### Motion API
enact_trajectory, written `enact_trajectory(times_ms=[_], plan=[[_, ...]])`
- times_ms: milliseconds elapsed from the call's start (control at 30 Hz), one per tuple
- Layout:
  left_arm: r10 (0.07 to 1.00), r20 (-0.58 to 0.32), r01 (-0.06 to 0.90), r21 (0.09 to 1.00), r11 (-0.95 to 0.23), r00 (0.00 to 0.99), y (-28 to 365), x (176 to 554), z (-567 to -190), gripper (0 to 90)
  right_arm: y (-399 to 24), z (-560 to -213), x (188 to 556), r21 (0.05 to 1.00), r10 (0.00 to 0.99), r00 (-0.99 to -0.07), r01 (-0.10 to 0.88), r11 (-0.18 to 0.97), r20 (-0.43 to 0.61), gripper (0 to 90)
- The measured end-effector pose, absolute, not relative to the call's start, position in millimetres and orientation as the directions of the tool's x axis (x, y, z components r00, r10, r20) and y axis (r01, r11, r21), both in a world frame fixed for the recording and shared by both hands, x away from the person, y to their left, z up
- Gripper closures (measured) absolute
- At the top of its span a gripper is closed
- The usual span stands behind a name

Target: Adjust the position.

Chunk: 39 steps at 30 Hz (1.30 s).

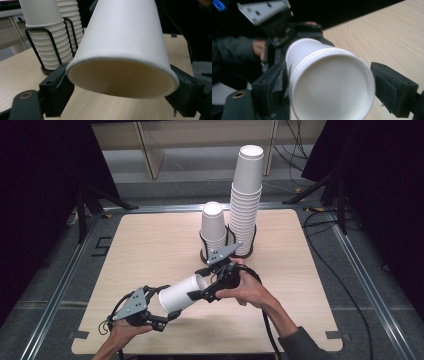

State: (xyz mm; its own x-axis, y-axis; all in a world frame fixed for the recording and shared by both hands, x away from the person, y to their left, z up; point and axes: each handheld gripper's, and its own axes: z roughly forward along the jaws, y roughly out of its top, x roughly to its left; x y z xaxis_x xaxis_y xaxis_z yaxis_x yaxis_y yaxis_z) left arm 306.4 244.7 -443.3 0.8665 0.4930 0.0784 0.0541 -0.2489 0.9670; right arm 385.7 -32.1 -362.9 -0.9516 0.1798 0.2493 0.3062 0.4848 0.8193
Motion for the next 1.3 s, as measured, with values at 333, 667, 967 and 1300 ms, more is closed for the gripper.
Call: enact_trajectory(times_ms=[333, 667, 967, 1300], plan=[[0.455, 0.080, 0.091, 0.935, -0.342, 0.887, 241, 307, -448, 16.6, -32, -357, 374, 0.750, 0.141, -0.989, 0.133, 0.648, 0.053, 16.3], [0.419, 0.082, 0.093, 0.920, -0.381, 0.904, 239, 307, -450, 16.6, -24, -367, 369, 0.677, 0.089, -0.996, 0.073, 0.733, 0.011, 17.1], [0.404, 0.065, 0.104, 0.918, -0.383, 0.913, 237, 306, -452, 16.5, -16, -373, 362, 0.621, 0.071, -0.998, 0.056, 0.782, 0.001, 18.2], [0.375, 0.071, 0.091, 0.913, -0.398, 0.924, 237, 305, -451, 15.8, -7, -383, 361, 0.597, -0.006, -1.000, -0.012, 0.802, -0.012, 20.8]])
